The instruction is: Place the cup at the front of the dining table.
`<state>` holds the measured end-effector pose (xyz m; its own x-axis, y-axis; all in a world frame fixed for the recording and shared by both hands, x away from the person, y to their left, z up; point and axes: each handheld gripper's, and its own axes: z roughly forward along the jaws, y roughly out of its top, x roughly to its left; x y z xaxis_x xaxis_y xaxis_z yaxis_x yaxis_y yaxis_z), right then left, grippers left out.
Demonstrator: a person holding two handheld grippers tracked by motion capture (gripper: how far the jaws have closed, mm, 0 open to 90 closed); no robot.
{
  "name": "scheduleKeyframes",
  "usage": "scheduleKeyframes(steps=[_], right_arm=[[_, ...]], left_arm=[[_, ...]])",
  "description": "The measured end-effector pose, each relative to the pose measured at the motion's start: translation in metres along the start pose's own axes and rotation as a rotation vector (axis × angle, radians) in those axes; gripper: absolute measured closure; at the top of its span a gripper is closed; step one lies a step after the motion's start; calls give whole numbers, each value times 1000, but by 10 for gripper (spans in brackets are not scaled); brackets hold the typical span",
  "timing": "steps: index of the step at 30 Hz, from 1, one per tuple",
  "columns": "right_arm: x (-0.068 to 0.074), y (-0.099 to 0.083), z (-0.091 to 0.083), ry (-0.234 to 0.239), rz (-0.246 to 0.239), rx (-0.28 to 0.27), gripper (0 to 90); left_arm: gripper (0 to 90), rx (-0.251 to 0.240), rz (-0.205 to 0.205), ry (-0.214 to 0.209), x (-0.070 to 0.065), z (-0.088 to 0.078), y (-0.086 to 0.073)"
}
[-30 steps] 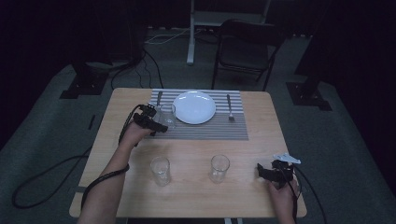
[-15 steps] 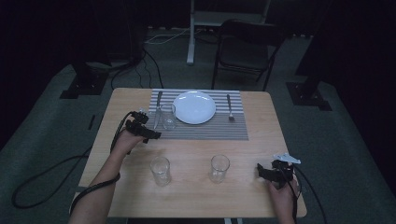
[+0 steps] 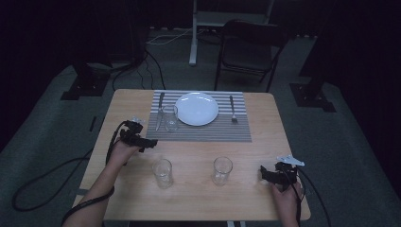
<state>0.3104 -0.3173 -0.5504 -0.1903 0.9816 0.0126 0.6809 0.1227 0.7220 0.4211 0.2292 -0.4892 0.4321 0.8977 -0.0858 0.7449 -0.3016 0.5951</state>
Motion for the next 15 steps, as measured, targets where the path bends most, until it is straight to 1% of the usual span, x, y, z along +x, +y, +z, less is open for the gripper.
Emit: scheduleKeyframes(steps=[2,6,7,8,9,10,11,12,14,15], right_arm=[[0,0,0,0,-1,0,127],[0,0,0,0,0,0,127],[0,0,0,0,0,0,127],[0,0,0,0,0,0,127],[0,0,0,0,0,0,127],[0,0,0,0,0,0,127],[0,0,0,0,0,0,127],[0,0,0,0,0,0,127],[0,0,0,0,0,0,127],[0,0,0,0,0,0,127]], left_arm=[[4,-16,-19,16,2,-2,-3],[3,-29,-25,41,4,-6,-10],[4,-44,-25,43,4,-8,-11],[4,-44,-25,43,4,-8,-11],[4,-61,-47,24,5,-12,-15],[3,-59,-54,-9,4,-13,-17],[4,-54,-40,-11,3,-15,-18],[4,-60,-20,3,1,-17,-20],[3,-63,-22,-20,-1,-20,-22],[4,-70,-14,-16,-2,-22,-25]])
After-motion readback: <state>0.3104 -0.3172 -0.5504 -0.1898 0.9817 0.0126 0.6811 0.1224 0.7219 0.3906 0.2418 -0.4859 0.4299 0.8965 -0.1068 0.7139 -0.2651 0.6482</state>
